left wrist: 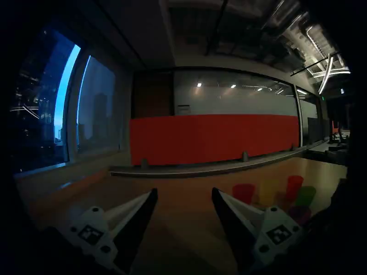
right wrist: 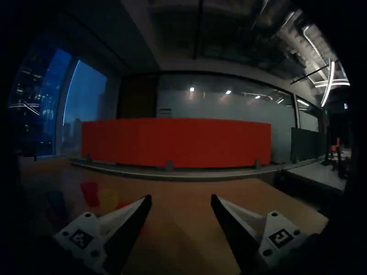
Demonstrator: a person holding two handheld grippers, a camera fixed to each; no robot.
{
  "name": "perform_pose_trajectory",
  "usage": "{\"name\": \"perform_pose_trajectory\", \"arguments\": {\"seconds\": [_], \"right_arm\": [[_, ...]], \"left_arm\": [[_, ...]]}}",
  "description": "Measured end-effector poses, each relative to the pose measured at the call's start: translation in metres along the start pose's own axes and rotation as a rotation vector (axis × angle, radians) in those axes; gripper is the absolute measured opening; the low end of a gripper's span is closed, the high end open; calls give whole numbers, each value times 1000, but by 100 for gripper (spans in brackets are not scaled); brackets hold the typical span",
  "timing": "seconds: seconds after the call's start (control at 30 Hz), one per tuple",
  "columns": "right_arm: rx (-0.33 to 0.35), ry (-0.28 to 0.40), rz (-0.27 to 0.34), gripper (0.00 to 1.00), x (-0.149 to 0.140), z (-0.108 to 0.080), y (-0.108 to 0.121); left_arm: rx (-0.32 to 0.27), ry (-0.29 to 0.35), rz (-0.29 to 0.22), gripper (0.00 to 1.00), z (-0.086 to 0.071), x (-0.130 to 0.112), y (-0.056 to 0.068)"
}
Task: Pour water
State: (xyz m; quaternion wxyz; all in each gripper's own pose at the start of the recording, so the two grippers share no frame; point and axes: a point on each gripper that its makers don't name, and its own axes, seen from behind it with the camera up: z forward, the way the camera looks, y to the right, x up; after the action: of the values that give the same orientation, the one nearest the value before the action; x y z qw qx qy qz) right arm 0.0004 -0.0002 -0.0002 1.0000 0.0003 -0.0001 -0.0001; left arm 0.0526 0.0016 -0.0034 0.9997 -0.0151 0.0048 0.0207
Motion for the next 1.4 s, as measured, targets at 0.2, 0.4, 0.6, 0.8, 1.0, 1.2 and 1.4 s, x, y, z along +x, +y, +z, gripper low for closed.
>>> {"name": "perform_pose_trajectory", "arguments": {"seconds": [0.2, 0.4, 0.6, 0.8, 1.0, 1.2, 1.4], "right_arm": [[22, -16, -12, 100, 20, -3, -4], [36, -35, -15, 100, 50, 1, -3], [48, -46, -8, 100, 82, 4, 0], [60, -52, -3, 100, 110, 6, 2], [80, -60, -8, 100, 117, 9, 1], [169, -67, -3, 100, 117, 7, -17], [280, -57, -8, 100, 124, 0, -39]], "left_arm": [[-18, 4, -11, 87, 3, 32, 0], [-39, 19, -6, 87, 10, 67, -2], [-46, 27, 12, 87, 16, 104, -3], [-77, 6, -11, 87, 21, 131, 0], [-120, 4, -11, 87, 21, 144, 4], [-200, 13, -8, 87, 19, 155, 17], [-285, -4, 6, 87, 17, 158, 30]]}}
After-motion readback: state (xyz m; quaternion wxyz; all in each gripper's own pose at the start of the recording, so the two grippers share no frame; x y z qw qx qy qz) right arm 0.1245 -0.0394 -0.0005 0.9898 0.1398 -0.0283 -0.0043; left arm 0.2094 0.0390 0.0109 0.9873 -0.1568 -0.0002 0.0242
